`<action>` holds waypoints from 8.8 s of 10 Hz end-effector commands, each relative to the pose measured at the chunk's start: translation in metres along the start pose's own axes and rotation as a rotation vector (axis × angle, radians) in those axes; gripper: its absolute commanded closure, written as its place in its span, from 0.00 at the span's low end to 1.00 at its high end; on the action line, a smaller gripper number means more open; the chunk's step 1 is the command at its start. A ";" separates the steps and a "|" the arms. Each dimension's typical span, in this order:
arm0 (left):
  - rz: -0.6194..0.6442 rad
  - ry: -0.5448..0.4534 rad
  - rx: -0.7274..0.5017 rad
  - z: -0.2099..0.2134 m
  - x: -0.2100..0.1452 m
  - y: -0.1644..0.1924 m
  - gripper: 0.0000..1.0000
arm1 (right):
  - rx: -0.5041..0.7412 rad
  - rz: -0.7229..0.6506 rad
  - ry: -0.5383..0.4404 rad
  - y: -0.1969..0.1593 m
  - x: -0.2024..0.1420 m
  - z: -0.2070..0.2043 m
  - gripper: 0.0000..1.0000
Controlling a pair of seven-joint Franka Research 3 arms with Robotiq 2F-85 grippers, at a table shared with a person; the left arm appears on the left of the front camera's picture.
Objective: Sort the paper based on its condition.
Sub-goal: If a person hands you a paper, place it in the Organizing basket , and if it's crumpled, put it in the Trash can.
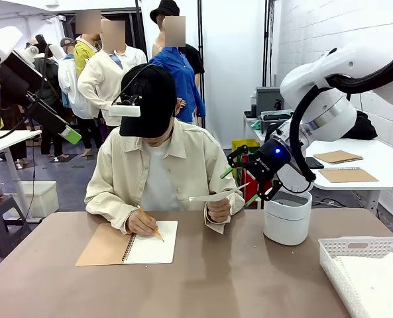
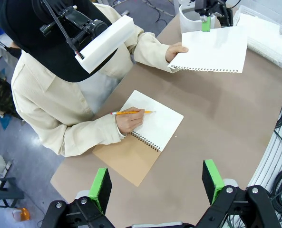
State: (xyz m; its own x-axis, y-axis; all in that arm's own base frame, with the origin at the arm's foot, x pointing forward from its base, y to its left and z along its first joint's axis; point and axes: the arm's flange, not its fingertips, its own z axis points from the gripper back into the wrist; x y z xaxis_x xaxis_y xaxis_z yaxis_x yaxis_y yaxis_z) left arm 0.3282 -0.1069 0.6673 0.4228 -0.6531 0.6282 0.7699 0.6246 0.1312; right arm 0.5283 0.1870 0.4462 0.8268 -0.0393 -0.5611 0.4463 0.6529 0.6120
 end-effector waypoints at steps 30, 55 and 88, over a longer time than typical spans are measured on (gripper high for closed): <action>0.004 -0.004 0.002 0.000 0.001 0.001 0.00 | -0.124 0.323 -0.006 0.019 -0.105 0.040 1.00; 0.004 -0.004 0.002 0.000 0.001 0.001 0.00 | -0.879 0.455 -0.570 -0.134 -0.166 0.120 1.00; 0.004 -0.004 0.002 0.000 0.001 0.001 0.00 | -0.809 0.215 -0.506 -0.235 -0.117 0.090 0.00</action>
State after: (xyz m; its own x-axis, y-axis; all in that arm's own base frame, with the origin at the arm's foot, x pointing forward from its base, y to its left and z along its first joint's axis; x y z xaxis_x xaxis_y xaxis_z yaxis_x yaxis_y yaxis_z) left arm 0.3282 -0.1069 0.6674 0.4229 -0.6531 0.6282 0.7698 0.6246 0.1312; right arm 0.3574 -0.0303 0.4147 0.9963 -0.0325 -0.0791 0.0364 0.9981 0.0492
